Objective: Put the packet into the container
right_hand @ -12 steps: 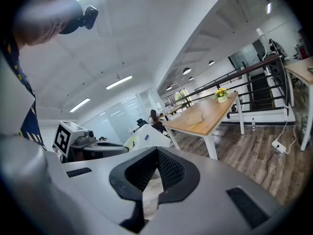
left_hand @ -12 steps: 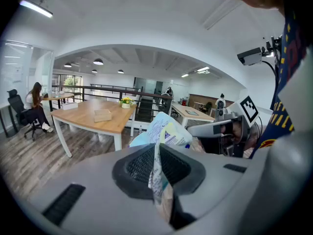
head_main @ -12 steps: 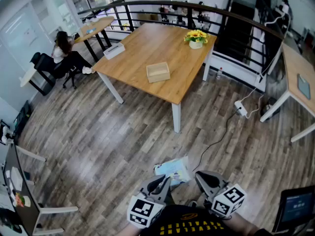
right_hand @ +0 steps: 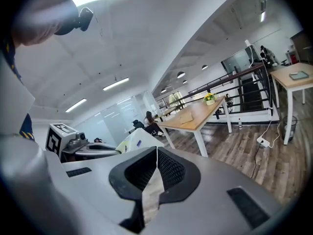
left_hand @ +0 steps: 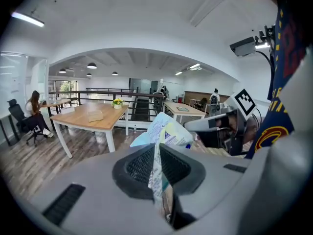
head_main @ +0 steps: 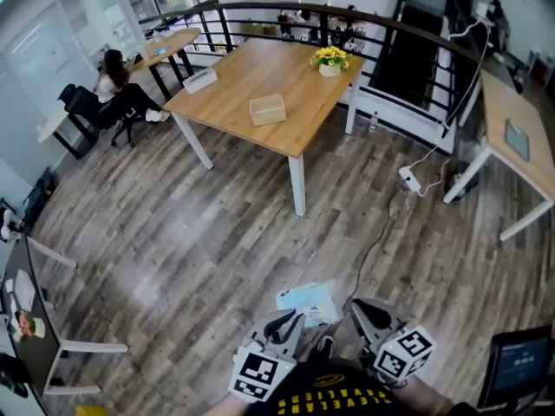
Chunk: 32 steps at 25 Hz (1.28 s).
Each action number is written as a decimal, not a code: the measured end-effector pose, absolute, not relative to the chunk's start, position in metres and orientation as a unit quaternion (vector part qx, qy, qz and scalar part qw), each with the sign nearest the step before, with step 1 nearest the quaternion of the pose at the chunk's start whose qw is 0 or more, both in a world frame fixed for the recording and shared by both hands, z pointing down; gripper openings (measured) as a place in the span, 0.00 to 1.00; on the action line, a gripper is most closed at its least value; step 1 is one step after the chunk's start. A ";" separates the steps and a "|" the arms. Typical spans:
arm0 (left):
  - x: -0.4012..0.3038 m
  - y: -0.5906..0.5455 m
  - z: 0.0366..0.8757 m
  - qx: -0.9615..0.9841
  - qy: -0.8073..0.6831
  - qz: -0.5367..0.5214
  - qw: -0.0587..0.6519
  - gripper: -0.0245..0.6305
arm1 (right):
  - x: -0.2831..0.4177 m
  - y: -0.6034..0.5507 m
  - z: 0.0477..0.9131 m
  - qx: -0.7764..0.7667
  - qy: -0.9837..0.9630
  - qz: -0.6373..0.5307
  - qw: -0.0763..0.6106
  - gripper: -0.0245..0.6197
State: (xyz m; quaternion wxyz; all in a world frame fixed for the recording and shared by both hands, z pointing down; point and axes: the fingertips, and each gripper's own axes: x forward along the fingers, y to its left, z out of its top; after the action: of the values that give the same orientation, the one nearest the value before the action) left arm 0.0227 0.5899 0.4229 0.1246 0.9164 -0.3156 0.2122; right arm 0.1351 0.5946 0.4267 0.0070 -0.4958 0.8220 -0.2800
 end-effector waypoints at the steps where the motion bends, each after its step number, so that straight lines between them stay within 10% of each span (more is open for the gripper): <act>1: 0.018 0.593 0.422 0.915 -0.320 0.215 0.119 0.08 | 0.134 0.597 0.424 -0.499 0.820 -0.280 0.014 0.06; 10: -0.025 0.588 0.414 0.915 -0.331 0.221 0.066 0.08 | 0.064 0.593 0.397 -0.454 0.844 -0.284 0.034 0.29; 32: -0.089 0.523 0.435 0.928 -0.273 0.247 0.058 0.08 | -0.035 0.531 0.409 -0.478 0.836 -0.264 -0.046 0.30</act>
State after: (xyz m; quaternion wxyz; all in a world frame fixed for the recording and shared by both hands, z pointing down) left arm -0.0892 0.5228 0.4354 0.0575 0.9278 -0.2735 0.2473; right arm -0.0346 0.5313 0.4094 -0.0462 -0.4781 0.8363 -0.2644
